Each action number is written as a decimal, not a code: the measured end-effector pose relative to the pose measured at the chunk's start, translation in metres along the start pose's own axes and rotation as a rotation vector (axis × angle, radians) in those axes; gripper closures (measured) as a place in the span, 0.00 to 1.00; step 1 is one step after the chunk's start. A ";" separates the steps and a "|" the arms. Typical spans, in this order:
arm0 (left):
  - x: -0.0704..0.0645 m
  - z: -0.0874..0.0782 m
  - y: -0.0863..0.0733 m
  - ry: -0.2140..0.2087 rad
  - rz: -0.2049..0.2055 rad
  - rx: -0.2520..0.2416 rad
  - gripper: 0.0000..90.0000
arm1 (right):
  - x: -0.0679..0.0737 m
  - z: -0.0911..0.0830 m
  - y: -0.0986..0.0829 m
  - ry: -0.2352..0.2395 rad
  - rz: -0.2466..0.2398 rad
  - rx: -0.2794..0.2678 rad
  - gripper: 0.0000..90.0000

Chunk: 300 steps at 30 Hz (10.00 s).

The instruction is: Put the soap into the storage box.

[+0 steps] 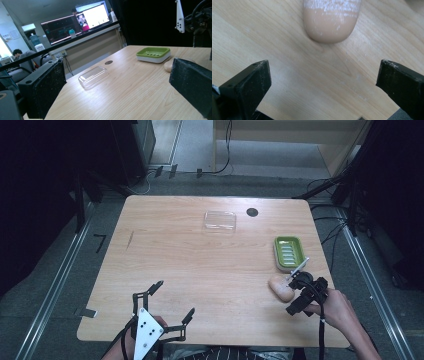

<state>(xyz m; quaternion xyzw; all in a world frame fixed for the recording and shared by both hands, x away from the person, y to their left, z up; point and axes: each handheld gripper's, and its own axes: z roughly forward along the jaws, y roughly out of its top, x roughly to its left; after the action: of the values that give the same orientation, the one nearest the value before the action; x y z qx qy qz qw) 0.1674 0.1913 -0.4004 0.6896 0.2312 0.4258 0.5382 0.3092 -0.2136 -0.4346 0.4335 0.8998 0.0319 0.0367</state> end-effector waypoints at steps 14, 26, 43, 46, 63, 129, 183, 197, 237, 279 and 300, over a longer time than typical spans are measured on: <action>0.000 0.000 0.000 0.000 -0.001 0.000 0.01 | -0.005 0.005 0.023 0.014 -0.003 -0.005 0.00; 0.001 0.000 0.000 -0.002 0.001 -0.001 0.01 | -0.009 0.012 0.039 0.026 0.007 0.002 0.00; 0.001 -0.001 0.000 -0.001 -0.002 -0.001 0.01 | -0.013 0.032 0.063 0.030 0.015 0.047 0.00; 0.001 -0.001 0.000 0.000 -0.002 -0.001 0.01 | -0.013 0.036 0.066 0.034 0.022 0.050 0.00; 0.001 -0.001 0.000 -0.001 -0.001 -0.001 0.01 | -0.017 0.040 0.067 0.038 0.048 0.068 0.18; 0.000 0.000 0.000 -0.003 -0.002 -0.003 0.01 | -0.025 0.023 0.064 0.044 0.017 0.092 0.37; 0.001 0.001 0.000 -0.001 -0.004 0.000 0.01 | -0.049 -0.009 0.085 0.043 0.022 0.067 0.37; 0.001 0.000 0.000 -0.001 -0.004 0.000 0.01 | -0.057 -0.011 0.093 0.037 0.027 0.074 0.37; 0.001 0.001 -0.001 0.000 -0.003 0.001 0.01 | -0.081 -0.014 0.116 0.045 0.063 0.059 0.37; 0.001 0.001 -0.001 -0.002 -0.001 0.001 0.01 | -0.107 -0.004 0.130 0.063 0.166 0.037 0.37; 0.001 0.001 -0.001 -0.003 -0.001 0.000 0.01 | -0.123 0.011 0.130 0.068 0.247 0.039 0.37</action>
<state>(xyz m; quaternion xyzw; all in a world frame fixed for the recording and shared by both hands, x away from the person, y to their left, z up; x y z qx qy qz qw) 0.1690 0.1918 -0.4007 0.6901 0.2307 0.4247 0.5387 0.4879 -0.2284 -0.4288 0.5405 0.8407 0.0333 -0.0066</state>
